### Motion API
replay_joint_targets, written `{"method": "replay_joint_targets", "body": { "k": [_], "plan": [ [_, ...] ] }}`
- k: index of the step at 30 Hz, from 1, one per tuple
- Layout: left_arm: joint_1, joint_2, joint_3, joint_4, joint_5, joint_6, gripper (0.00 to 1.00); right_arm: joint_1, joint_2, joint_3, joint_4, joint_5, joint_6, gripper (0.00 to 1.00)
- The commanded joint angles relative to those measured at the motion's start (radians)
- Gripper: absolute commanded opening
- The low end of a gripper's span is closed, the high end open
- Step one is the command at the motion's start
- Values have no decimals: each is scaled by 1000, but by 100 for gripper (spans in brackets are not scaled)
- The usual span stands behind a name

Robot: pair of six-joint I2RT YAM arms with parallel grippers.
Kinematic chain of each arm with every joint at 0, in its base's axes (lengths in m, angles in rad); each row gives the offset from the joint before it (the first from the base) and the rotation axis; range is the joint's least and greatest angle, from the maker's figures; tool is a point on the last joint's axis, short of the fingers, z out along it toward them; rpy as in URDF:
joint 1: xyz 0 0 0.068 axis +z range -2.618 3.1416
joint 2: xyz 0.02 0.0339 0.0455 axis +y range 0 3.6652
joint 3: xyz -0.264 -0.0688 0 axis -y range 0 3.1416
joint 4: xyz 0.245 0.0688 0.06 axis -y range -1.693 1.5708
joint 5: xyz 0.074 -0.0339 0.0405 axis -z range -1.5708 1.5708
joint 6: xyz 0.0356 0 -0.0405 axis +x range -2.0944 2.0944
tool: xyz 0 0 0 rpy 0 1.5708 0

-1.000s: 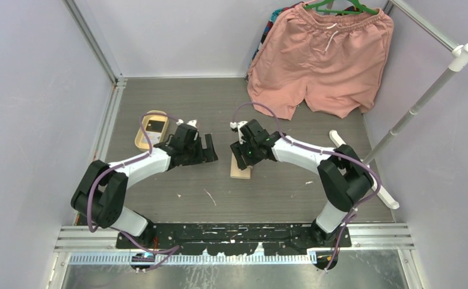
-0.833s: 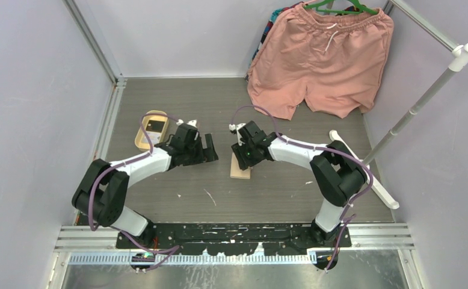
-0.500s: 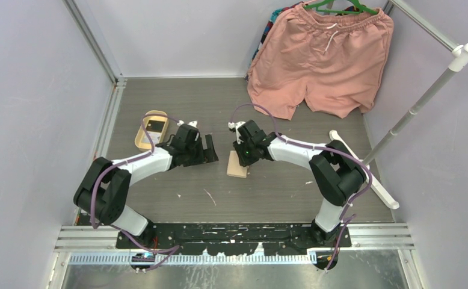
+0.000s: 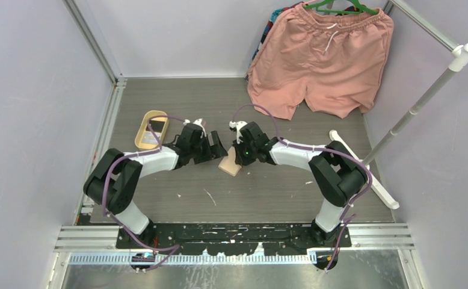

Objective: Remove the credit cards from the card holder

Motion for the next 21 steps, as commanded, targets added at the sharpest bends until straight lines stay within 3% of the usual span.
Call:
{"method": "replay_joint_targets", "body": {
  "k": [1,10,21],
  "plan": [
    [-21,13,25,34,9,-12,85,10,-37,-41,-8,-82,19,1],
    [-23,-7,100,-70,-4,76,85,11,-261,-61,-75,-93,56,1],
    [-36,13,67,61,120,-57,83,9,-316,-107,-69,-72,65,1]
  ]
}}
